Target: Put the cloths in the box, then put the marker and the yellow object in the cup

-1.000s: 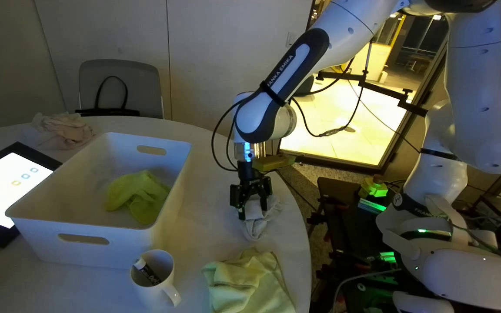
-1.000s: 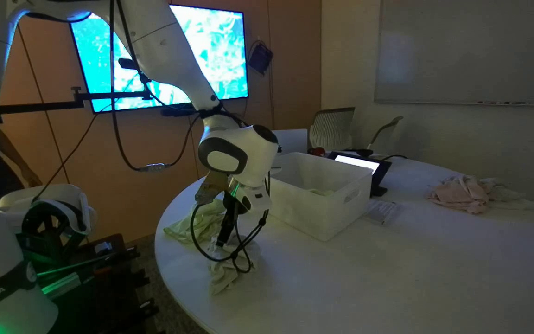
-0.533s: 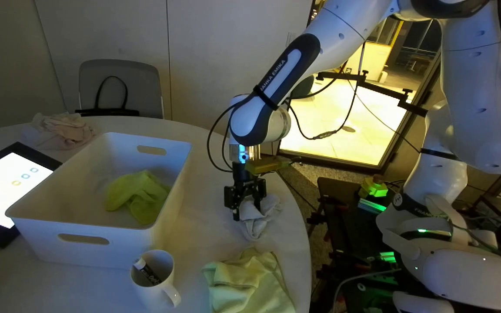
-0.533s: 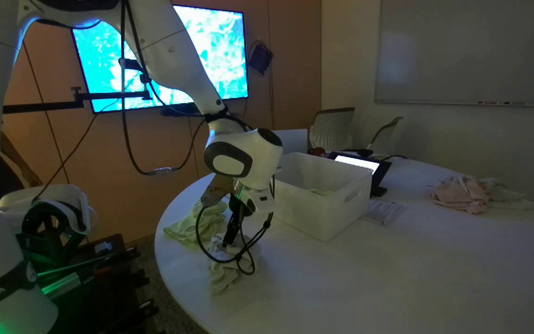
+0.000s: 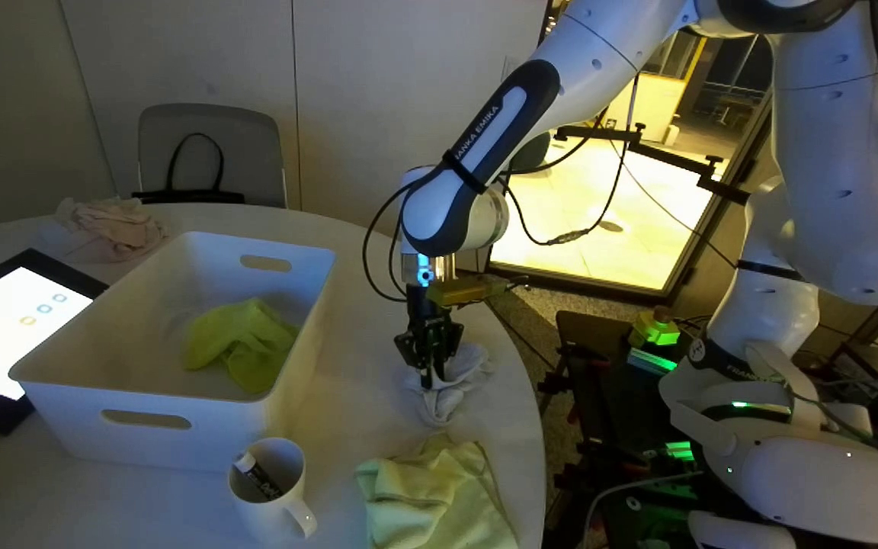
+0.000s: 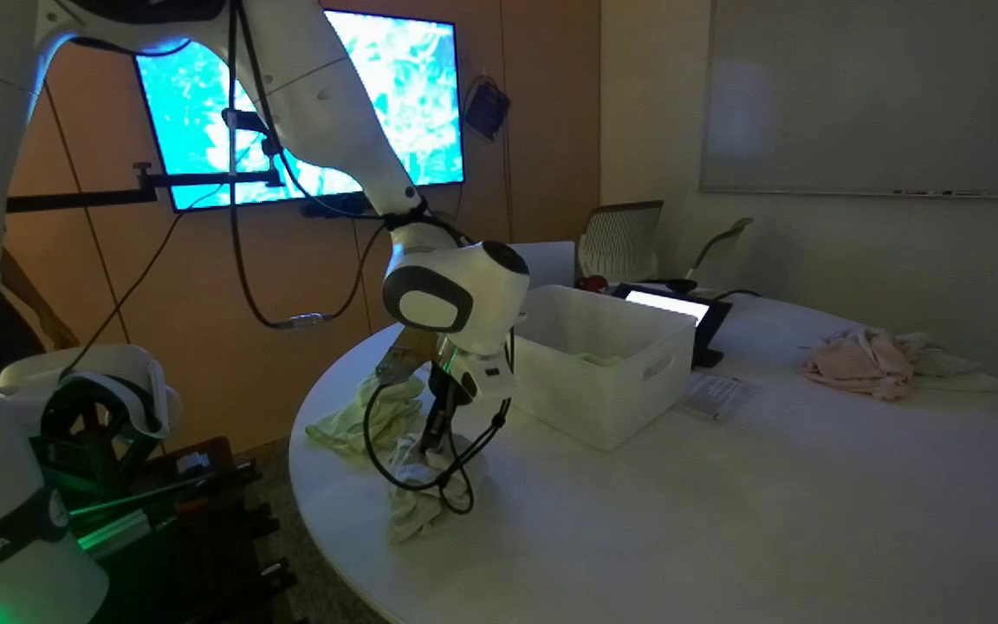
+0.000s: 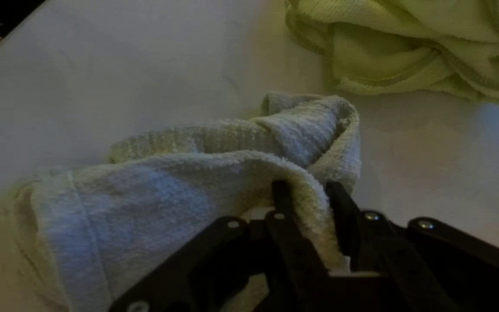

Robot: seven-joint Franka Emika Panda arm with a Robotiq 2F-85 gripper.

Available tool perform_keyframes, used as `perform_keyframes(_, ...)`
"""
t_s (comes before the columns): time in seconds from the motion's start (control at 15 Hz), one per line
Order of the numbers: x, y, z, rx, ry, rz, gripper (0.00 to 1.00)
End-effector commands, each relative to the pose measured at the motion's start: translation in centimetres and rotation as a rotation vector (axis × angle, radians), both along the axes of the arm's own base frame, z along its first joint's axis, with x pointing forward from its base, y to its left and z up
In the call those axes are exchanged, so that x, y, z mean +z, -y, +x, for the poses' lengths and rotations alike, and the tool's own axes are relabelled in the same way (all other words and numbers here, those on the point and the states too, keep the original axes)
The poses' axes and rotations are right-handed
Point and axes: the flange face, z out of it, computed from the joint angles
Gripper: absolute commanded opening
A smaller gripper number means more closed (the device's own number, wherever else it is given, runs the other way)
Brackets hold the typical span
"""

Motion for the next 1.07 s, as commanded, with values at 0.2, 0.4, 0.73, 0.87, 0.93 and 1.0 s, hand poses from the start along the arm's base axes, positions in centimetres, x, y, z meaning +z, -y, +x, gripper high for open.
perform_keyframes(0.2, 0.3, -0.2, 0.6, -0.025, 0.004, -0.010, 0.09)
perform_keyframes(0.4, 1.4, -0.2, 0.2, -0.040, 0.010, -0.027, 0.10)
perform_keyframes(0.73, 7.4, 0.9, -1.8, -0.139, 0.075, -0.120, 0.08)
perform_keyframes(0.87, 10.3, 1.4, -2.4, -0.188, 0.115, -0.168, 0.09)
perform_keyframes(0.93, 11.7, 1.6, -2.6, -0.210, 0.129, -0.194, 0.09)
perform_keyframes(1.0, 13.4, 1.8, -2.9, -0.238, 0.146, -0.222, 0.09)
